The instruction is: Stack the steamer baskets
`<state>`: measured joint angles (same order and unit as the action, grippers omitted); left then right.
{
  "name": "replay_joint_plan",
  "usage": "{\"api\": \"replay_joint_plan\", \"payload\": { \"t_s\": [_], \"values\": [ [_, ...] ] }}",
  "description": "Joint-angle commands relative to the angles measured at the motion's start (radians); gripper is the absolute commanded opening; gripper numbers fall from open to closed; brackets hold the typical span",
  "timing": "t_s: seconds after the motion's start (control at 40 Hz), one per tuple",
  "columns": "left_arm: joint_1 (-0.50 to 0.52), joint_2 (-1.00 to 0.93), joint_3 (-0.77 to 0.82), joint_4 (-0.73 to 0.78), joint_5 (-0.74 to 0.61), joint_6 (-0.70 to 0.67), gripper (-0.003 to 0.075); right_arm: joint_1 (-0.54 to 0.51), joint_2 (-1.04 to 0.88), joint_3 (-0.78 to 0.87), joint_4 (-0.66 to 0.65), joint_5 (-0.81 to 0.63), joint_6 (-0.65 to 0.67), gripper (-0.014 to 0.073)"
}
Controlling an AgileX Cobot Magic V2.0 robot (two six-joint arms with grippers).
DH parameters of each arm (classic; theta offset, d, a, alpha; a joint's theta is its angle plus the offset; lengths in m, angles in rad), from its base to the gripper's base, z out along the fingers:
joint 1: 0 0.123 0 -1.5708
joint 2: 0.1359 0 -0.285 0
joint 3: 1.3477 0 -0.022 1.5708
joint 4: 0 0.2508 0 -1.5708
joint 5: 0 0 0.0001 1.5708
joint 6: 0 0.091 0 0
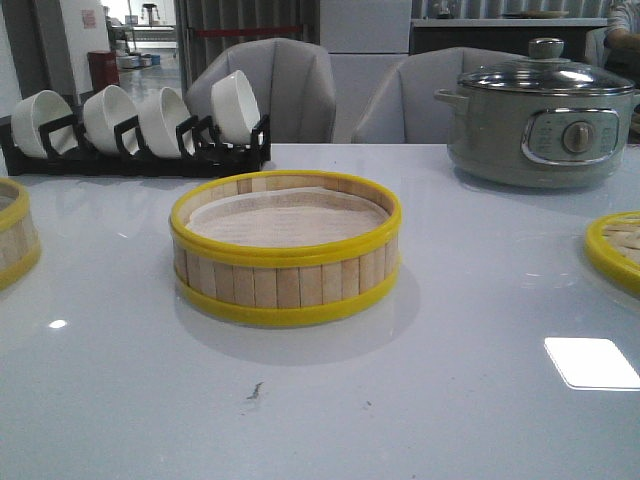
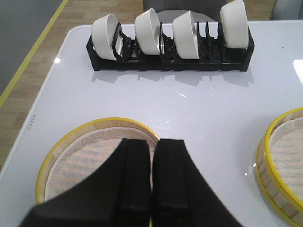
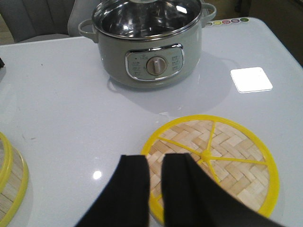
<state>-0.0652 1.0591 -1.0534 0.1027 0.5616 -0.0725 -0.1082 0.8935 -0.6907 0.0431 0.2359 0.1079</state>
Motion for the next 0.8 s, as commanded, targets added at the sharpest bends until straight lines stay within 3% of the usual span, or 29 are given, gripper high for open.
{"api": "replay_joint_plan", "payload": {
  "t_s": [0.0,0.075,0.225,0.5,0.774],
  "values": [
    [0.004,-0.005,-0.037,0.034,-0.069,0.001,0.0226,0.003,-0.007,-0.042,-0.003,-0.086,-0.007,0.0410],
    [0.004,0.017,-0.037,0.037,-0.067,0.001,0.0309,0.003,-0.007,-0.042,-0.003,-0.085,-0.007,0.0462],
    [0.004,0.106,-0.037,0.025,-0.063,0.001,0.0429,0.003,-0.007,-0.042,-0.003,-0.066,-0.007,0.0444],
    [0.004,0.361,-0.044,0.025,-0.153,0.001,0.0435,0.003,-0.007,-0.042,-0.003,-0.021,-0.007,0.0444],
    [0.004,0.581,-0.141,0.005,-0.144,0.001,0.0435,0.003,-0.007,-0.042,-0.003,-0.009,-0.007,0.0444]
  ]
}}
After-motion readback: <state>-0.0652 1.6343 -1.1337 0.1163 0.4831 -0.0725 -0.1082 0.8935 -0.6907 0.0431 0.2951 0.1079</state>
